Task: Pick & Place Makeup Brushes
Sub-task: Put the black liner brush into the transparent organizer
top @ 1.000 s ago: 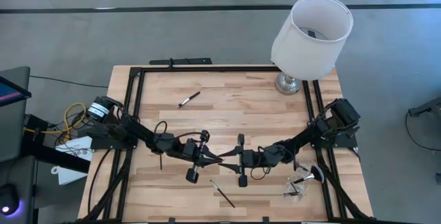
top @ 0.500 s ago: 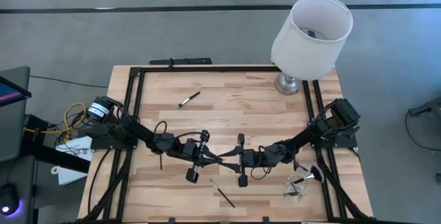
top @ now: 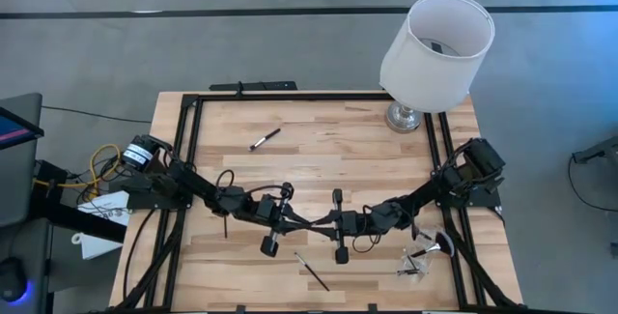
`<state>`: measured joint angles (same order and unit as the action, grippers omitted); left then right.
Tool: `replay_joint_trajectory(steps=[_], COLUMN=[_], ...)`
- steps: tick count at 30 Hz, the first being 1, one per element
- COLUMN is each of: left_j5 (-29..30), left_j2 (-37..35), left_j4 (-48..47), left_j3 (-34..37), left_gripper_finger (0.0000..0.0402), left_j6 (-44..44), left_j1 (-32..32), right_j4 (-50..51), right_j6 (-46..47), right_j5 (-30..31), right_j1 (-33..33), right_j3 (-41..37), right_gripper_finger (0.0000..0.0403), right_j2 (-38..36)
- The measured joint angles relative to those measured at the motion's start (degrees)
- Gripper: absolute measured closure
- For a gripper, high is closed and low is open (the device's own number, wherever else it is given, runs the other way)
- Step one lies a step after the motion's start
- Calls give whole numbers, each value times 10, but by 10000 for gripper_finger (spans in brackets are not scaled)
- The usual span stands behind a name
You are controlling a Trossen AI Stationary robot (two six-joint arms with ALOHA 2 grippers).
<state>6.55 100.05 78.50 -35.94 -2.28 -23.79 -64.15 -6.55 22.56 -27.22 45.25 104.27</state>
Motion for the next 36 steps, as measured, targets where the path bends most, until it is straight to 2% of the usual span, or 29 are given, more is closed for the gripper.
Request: replay_joint_trajectory(steps=[9, 14, 21, 24, 30, 36], left_j5=[1, 2, 1, 8, 10, 12], left_j2=[-1, -1, -15, -44, -134, -181], left_j4=[-3, -11, -30, -87, -231, -294], left_j3=[0, 1, 1, 1, 1, 1], left_gripper_finger=[370, 331, 262, 236, 205, 202], left_j6=[12, 12, 15, 17, 17, 17], left_j1=[0, 0, -3, -7, -21, -34], right_j4=[-2, 16, 195, 302, 562, 708], right_j6=[1, 1, 45, 103, 326, 492], right_j5=[2, 63, 159, 170, 166, 164], right_j1=[0, -16, -60, -88, -158, -248], right_j3=[0, 0, 0, 0, 0, 0], right_gripper_finger=[397, 400, 401, 401, 400, 400], right_j2=[0, -2, -90, -140, -232, -317])
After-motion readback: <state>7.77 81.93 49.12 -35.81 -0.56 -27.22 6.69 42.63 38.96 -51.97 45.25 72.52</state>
